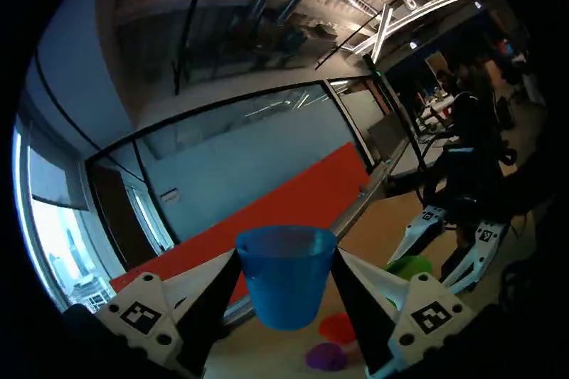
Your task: Pour water
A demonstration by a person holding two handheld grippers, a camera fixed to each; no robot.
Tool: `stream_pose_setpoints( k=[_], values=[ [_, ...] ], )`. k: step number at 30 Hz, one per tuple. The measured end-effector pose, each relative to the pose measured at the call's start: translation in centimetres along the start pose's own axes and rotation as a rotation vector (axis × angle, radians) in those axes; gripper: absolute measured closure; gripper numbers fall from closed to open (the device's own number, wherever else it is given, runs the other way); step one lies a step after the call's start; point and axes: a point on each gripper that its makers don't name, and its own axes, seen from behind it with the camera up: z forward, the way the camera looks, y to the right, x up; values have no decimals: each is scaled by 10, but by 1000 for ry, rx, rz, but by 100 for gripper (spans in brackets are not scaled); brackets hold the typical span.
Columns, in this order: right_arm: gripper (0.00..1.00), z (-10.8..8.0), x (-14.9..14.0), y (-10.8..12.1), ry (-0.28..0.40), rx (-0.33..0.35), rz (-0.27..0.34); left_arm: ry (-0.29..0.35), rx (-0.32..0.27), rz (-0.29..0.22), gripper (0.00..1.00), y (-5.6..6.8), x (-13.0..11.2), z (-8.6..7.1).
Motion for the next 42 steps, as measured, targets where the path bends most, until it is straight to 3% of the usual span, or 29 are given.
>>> stream_pose_setpoints(
  k=[11,20,26,42],
  values=[
    [10,-2,7,-1,10,-2,0,-33,-6,-250,14,-16,-17,-5],
    [10,-2,9,-2,10,-1,-1,-74,-29,-377,14,-16,-32,-6],
    [10,-1,9,-3,4,-1,-6,-91,-30,-401,14,-18,-39,-10],
    [10,-6,8,3,-34,-15,2,-158,-18,-379,14,-9,-84,-29]
  ],
)
